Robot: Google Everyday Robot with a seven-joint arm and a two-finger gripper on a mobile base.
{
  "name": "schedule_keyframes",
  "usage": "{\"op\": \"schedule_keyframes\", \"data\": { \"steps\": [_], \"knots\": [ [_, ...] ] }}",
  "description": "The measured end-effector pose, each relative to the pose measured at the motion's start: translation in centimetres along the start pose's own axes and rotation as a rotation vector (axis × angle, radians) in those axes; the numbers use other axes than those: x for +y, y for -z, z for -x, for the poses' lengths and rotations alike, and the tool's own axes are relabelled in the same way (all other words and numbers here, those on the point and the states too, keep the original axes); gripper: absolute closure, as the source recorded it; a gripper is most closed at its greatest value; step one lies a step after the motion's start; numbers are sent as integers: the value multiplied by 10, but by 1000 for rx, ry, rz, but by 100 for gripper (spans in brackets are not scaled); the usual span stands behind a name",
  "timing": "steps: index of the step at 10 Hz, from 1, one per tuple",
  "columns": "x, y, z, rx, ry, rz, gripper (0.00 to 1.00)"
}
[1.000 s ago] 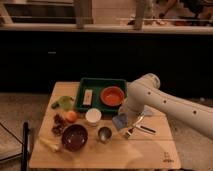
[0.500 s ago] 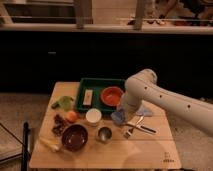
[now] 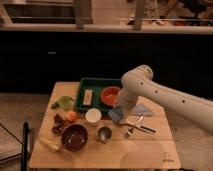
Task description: Place sponge in purple bowl
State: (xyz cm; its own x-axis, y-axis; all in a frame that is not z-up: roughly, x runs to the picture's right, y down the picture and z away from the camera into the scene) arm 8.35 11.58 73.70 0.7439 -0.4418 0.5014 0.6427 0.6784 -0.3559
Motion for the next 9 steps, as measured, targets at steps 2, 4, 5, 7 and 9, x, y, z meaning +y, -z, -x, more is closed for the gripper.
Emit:
{"op": "schedule_keyframes", "data": {
  "steps": [2,4,5,7,9],
  "knots": [
    [-20,-1,28,-21,106,7,90],
    [-42,-5,63,-40,202,13,90],
    [-50,-6,78,-49,246,15,90],
    [-64,-10,119,-75,398,24,90],
    [-64,-13,148,-96,573,37,90]
  ]
}}
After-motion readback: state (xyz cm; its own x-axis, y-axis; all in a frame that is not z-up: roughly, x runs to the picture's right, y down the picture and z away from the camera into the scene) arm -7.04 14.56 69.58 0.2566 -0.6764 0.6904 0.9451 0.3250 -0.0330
